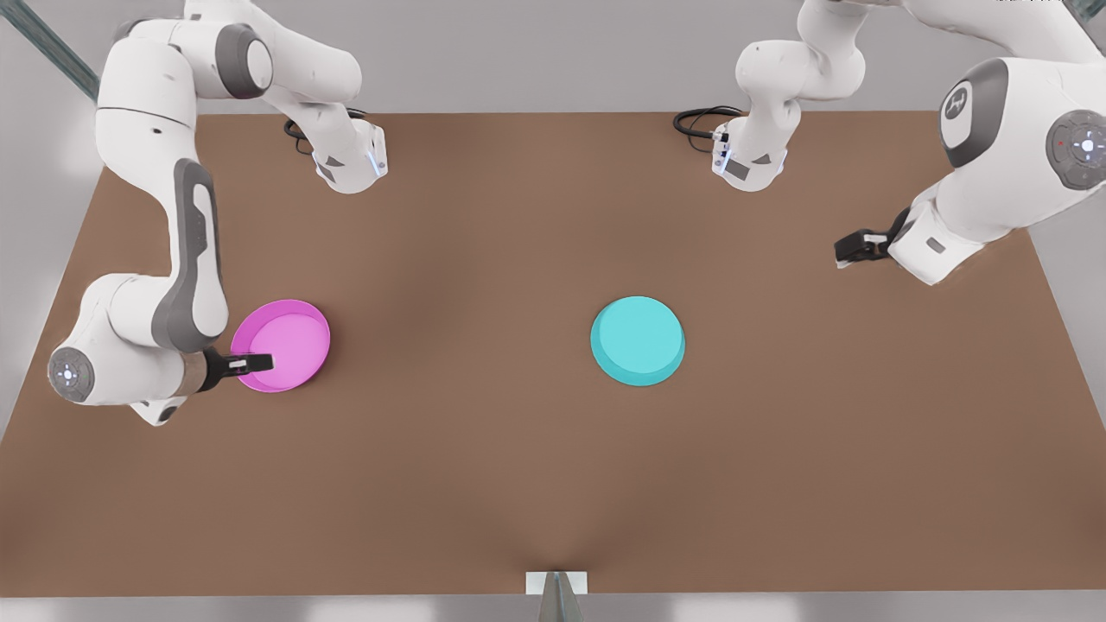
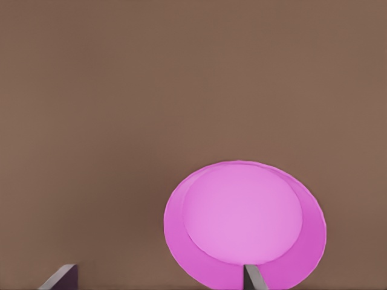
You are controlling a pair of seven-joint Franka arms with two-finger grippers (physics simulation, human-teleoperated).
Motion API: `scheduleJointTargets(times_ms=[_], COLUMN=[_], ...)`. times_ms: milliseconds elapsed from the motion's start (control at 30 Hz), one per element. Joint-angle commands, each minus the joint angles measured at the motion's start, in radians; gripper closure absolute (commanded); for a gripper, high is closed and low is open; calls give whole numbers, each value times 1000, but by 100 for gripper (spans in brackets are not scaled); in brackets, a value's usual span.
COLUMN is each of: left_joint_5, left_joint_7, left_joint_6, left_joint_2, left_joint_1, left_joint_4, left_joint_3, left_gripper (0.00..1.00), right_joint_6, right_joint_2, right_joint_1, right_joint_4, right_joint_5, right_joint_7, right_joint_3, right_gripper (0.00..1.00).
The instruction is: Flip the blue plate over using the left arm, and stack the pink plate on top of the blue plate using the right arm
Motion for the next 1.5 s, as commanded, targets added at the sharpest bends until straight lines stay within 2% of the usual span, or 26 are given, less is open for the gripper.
scheduleJointTargets(times_ms=[0, 67, 167, 300, 333, 367, 433, 467, 533, 600, 633, 767, 1000, 1100, 1300, 1333, 1467], left_joint_5=[7, 9, 7, -5, -2, -7, 6, 4, 9, 6, 7, 7, 7, 9, 10, 10, 10], left_joint_7=[0, -5, -6, -12, -23, -21, -54, -60, -74, -72, -69, -70, -70, -70, -70, -70, -70], left_joint_6=[2, -1, -18, -9, -4, -12, -18, -31, -70, -80, -80, -72, -73, -73, -75, -74, -75], left_joint_2=[0, 8, 3, 16, 28, 55, 57, 59, 57, 55, 54, 60, 71, 75, 75, 75, 75], left_joint_1=[-3, -33, -42, -53, -60, -59, -66, -66, -86, -77, -74, -77, -80, -85, -79, -80, -83], left_joint_4=[1, -1, -1, 2, 7, 56, 51, 56, 56, 59, 59, 61, 70, 71, 71, 71, 71], left_joint_3=[0, 0, -9, -40, -43, -43, -43, -43, -43, -37, -28, -29, -32, -31, -31, -31, -31], left_gripper=[0, 0, 0, 0, 0, 0, 0, 0, 0, 0, 0, 0, 0, 0, 0, 0, 0], right_joint_6=[-8, -56, -45, 50, 134, 151, 180, 194, 200, 301, 309, 373, 444, 467, 490, 492, 530], right_joint_2=[3, -22, -19, 61, 64, 67, 90, 90, 103, 107, 115, 115, 101, 98, 57, 55, 46], right_joint_1=[0, 19, -70, -248, -257, -259, -262, -270, -277, -383, -429, -507, -501, -506, -535, -579, -593], right_joint_4=[3, -19, -31, -34, -80, -91, -111, -122, -128, -166, -181, -252, -310, -324, -399, -414, -457], right_joint_5=[-1, -20, -46, -86, -86, -87, -98, -96, -86, -84, -83, -83, -81, -81, -95, -100, -115], right_joint_7=[-2, 139, 128, -102, -126, -119, -145, -283, -332, -312, -285, -281, -274, -246, -260, -260, -261], right_joint_3=[0, 0, -1, 0, 2, 22, 25, 23, 25, 161, 200, 275, 281, 305, 311, 351, 358], right_gripper=[0, 0, 0, 0, 0, 0, 0, 0, 0, 0, 0, 0, 0, 6, 6, 6, 6])
